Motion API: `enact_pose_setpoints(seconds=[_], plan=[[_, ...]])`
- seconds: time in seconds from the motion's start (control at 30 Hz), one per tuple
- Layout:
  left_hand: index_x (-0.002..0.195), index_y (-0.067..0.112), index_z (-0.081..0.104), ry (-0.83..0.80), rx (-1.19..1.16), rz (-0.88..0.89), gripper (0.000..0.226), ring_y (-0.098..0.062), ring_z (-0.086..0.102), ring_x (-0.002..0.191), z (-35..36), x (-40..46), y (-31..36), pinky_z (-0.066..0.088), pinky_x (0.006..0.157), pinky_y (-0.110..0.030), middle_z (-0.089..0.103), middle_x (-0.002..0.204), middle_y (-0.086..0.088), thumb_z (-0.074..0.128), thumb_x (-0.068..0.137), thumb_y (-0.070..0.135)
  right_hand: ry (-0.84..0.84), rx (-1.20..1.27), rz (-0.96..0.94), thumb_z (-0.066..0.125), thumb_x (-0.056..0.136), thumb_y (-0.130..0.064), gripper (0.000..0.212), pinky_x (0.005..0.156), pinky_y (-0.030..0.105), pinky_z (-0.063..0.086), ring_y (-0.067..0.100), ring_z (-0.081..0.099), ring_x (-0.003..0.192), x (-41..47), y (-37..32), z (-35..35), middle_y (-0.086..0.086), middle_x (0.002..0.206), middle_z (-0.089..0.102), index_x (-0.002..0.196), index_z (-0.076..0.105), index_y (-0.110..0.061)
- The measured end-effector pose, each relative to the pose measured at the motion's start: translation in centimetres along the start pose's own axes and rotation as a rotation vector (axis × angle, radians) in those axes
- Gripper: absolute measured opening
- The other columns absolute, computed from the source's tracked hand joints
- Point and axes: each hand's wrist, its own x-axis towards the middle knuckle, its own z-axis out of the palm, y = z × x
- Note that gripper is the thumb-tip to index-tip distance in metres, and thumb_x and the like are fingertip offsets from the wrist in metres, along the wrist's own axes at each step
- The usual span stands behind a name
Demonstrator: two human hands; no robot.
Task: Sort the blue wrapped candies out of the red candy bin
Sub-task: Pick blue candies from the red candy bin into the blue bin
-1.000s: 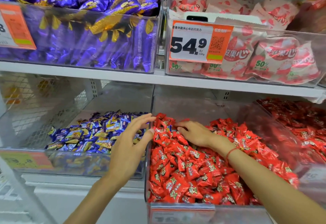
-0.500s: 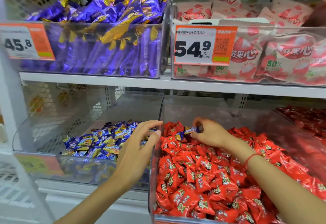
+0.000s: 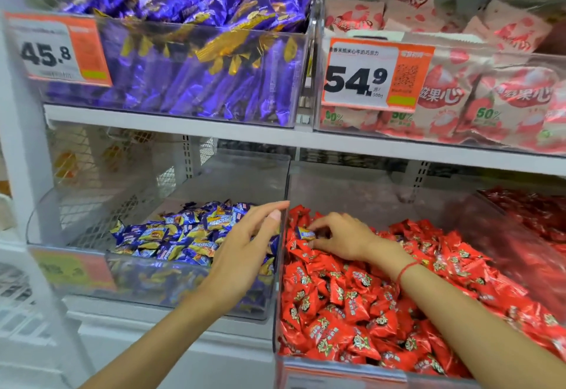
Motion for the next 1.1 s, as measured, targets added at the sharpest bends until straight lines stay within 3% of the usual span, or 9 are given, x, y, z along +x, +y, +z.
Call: enact_pose_setpoints(seconds=[0.1, 0.2, 0.27, 0.4, 0.53, 0.67, 0.8, 0.93, 1.1], plan=[[0.114, 0.045, 0.063, 0.036, -0.027, -0.011, 0.024, 0.008, 0.055, 0.108, 0.0, -0.1, -0.1, 0.041, 0.085, -0.012, 0.063, 0.116, 0.022, 0.047, 0.096, 0.040, -0.003, 0.392, 0.072, 0.074, 0.083, -0.030, 0.028, 0.068, 0.011, 0.040, -0.001, 0.060, 0.074, -0.8, 1.0, -2.0, -0.003, 0.089, 0.072, 0.108, 0.072, -0.018], [0.109, 0.037, 0.066, 0.108, -0.036, 0.057, 0.020, 0.010, 0.054, 0.109, 0.1, -0.3, 0.7, 0.037, 0.081, -0.001, 0.062, 0.114, 0.023, 0.052, 0.095, 0.032, 0.019, 0.728, 0.143, 0.072, 0.082, -0.033, 0.023, 0.065, 0.009, 0.043, -0.004, 0.061, 0.073, -2.6, 1.1, -5.0, -0.010, 0.090, 0.072, 0.104, 0.072, -0.026], [0.104, 0.034, 0.068, 0.150, 0.012, 0.121, 0.017, 0.010, 0.055, 0.103, 0.2, -0.4, 2.0, 0.036, 0.079, -0.001, 0.064, 0.108, 0.023, 0.055, 0.093, 0.033, -0.037, 0.895, 0.069, 0.071, 0.084, -0.026, 0.025, 0.054, 0.012, 0.040, 0.001, 0.053, 0.062, -3.6, 0.2, -6.1, -0.005, 0.089, 0.069, 0.109, 0.071, -0.025], [0.106, 0.037, 0.070, 0.191, 0.137, 0.150, 0.029, 0.010, 0.060, 0.087, 0.3, 0.0, 4.0, 0.040, 0.072, -0.012, 0.070, 0.093, 0.022, 0.059, 0.085, 0.054, 0.036, 0.903, -0.156, 0.073, 0.081, -0.012, 0.026, 0.055, 0.014, 0.042, 0.003, 0.053, 0.062, -4.2, -2.7, -6.5, -0.005, 0.088, 0.072, 0.104, 0.074, -0.023], [0.123, 0.044, 0.060, 0.152, 0.271, 0.076, 0.059, 0.012, 0.060, 0.096, 0.8, 0.5, 3.8, 0.049, 0.089, -0.025, 0.070, 0.098, 0.027, 0.051, 0.076, 0.078, 0.150, 0.870, -0.325, 0.078, 0.075, -0.010, 0.023, 0.075, 0.015, 0.048, 0.005, 0.065, 0.083, -4.2, -4.4, -5.9, -0.005, 0.089, 0.072, 0.093, 0.075, -0.024], [0.134, 0.034, 0.054, 0.057, 0.255, 0.042, 0.073, 0.006, 0.058, 0.108, 0.9, 1.3, 3.3, 0.045, 0.099, -0.029, 0.069, 0.108, 0.021, 0.048, 0.076, 0.076, 0.274, 0.887, -0.311, 0.082, 0.069, -0.010, 0.029, 0.070, 0.016, 0.049, 0.009, 0.065, 0.078, -4.0, -4.2, -5.1, 0.004, 0.090, 0.073, 0.092, 0.070, -0.021], [0.105, 0.033, 0.066, -0.017, 0.213, 0.095, 0.022, 0.000, 0.065, 0.090, 0.8, 1.5, 3.6, 0.050, 0.090, -0.037, 0.072, 0.089, 0.016, 0.054, 0.094, 0.046, 0.148, 1.087, -0.214, 0.079, 0.067, -0.012, 0.032, 0.074, 0.018, 0.051, 0.008, 0.066, 0.075, -3.9, -3.6, -5.0, -0.003, 0.085, 0.074, 0.094, 0.063, -0.016], [0.104, 0.042, 0.060, 0.049, 0.374, 0.161, 0.025, 0.004, 0.062, 0.076, 0.4, 1.1, 4.0, 0.051, 0.073, -0.034, 0.068, 0.079, 0.021, 0.044, 0.091, 0.057, 0.008, 1.191, -0.259, 0.067, 0.080, 0.001, 0.016, 0.078, 0.018, 0.052, 0.014, 0.071, 0.084, -4.4, -3.8, -5.3, 0.003, 0.090, 0.073, 0.091, 0.070, -0.011], [0.106, 0.036, 0.052, 0.016, 0.343, 0.123, 0.020, 0.003, 0.052, 0.063, 0.7, 1.0, 4.0, 0.036, 0.061, -0.026, 0.064, 0.079, 0.015, 0.040, 0.096, 0.046, 0.000, 1.424, -0.143, 0.068, 0.072, 0.002, 0.033, 0.075, 0.019, 0.055, 0.018, 0.072, 0.081, -4.3, -3.4, -5.8, 0.005, 0.096, 0.072, 0.102, 0.065, -0.010]])
